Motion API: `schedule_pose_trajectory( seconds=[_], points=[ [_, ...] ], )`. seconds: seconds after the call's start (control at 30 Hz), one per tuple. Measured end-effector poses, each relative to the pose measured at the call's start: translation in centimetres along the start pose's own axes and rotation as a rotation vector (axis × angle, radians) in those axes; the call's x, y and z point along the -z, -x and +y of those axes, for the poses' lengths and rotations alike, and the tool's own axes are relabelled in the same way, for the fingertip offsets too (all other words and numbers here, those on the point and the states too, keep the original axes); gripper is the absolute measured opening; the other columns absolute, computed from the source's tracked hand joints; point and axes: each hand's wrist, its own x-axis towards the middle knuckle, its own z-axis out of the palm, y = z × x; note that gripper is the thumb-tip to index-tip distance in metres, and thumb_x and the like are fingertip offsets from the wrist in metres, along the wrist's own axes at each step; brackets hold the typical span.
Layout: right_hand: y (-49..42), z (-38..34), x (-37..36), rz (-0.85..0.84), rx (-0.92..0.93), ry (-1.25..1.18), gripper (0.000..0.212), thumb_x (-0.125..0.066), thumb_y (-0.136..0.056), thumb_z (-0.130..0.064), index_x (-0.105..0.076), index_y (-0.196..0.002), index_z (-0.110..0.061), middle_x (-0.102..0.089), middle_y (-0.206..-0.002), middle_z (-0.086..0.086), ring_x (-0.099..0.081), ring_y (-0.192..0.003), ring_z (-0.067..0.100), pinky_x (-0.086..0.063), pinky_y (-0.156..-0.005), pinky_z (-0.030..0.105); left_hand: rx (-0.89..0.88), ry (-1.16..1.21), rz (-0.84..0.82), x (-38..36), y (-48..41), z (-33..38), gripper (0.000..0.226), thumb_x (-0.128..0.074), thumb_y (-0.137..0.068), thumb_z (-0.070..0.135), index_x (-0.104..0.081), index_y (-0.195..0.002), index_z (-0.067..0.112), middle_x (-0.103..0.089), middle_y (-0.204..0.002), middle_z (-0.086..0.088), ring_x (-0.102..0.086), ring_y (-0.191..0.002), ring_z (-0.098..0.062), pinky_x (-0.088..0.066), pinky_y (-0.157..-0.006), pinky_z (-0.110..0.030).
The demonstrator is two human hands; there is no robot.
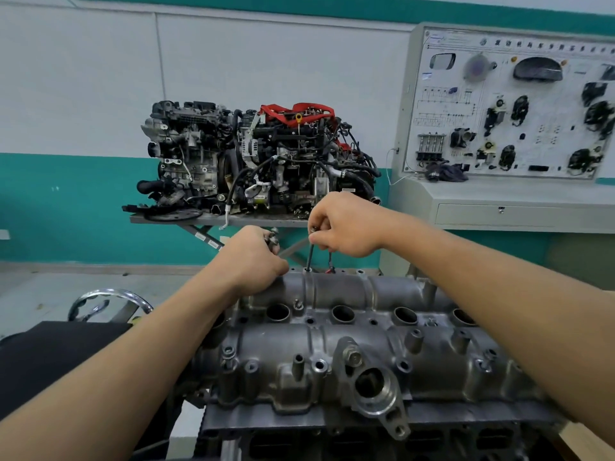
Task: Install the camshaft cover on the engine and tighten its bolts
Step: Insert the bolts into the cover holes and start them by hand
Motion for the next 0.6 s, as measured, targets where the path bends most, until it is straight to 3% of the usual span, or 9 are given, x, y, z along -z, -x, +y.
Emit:
schedule_pose_trajectory(
  seconds=[0.13,0.23,0.33,0.43,0.53,0.6],
  points=[
    [-0.2,0.2,-0.2,-0.086,0.004,0.087,0.022,-0.062,-0.092,-0.017,-0.072,-0.077,-0.005,-0.074,-0.073,0.011,-0.069,-0.075,0.027,-0.058,-0.076,0.041,-0.002,-0.015,0.003,0.0,0.2,0.0,0.035,-0.066,-0.079,0.005,-0.04,-0.059,0.017,-0.042,-0.056,0.0,-0.037,-0.054,-0.021,-0.032,-0.056,-0.029],
    [-0.4,0.3,-1.5,-0.121,0.03,0.156,0.029,-0.065,-0.094,-0.026,-0.064,-0.068,-0.014,-0.071,-0.069,0.007,-0.067,-0.072,0.029,-0.056,-0.07,0.037,-0.012,-0.038,-0.003,0.0,0.3,0.1,0.034,-0.066,-0.079,0.006,-0.04,-0.06,0.017,-0.042,-0.056,0.0,-0.037,-0.054,-0.021,-0.031,-0.055,-0.029],
    [-0.7,0.1,-2.7,-0.184,0.094,0.325,0.037,-0.055,-0.099,-0.04,-0.054,-0.067,-0.02,-0.056,-0.064,0.0,-0.054,-0.066,0.025,-0.039,-0.061,0.03,-0.01,-0.044,0.002,0.0,0.3,0.2,0.033,-0.066,-0.078,0.006,-0.04,-0.061,0.016,-0.043,-0.056,0.0,-0.038,-0.054,-0.021,-0.031,-0.054,-0.03],
    [-0.9,0.3,-2.5,-0.259,0.044,0.362,0.051,-0.043,-0.1,-0.053,-0.051,-0.062,-0.019,-0.052,-0.062,-0.002,-0.049,-0.059,0.017,-0.034,-0.058,0.031,0.006,-0.023,0.001,0.1,0.4,0.1,0.032,-0.065,-0.079,0.006,-0.04,-0.062,0.016,-0.043,-0.057,0.0,-0.038,-0.055,-0.021,-0.031,-0.054,-0.029],
    [-0.7,0.9,-1.7,-0.316,-0.029,0.294,0.061,-0.042,-0.098,-0.059,-0.056,-0.059,-0.014,-0.057,-0.059,0.001,-0.053,-0.058,0.02,-0.04,-0.058,0.032,0.02,0.013,-0.002,0.1,0.5,0.1,0.032,-0.065,-0.08,0.004,-0.041,-0.061,0.016,-0.043,-0.056,0.0,-0.038,-0.053,-0.02,-0.03,-0.052,-0.028],
    [-0.6,1.3,-1.6,-0.267,0.02,0.304,0.049,-0.046,-0.099,-0.053,-0.065,-0.077,-0.013,-0.064,-0.073,0.001,-0.058,-0.071,0.021,-0.046,-0.067,0.034,0.023,0.029,-0.006,0.1,0.5,0.1,0.032,-0.065,-0.08,0.004,-0.042,-0.061,0.016,-0.045,-0.057,-0.001,-0.039,-0.053,-0.02,-0.031,-0.051,-0.028]
  ],
)
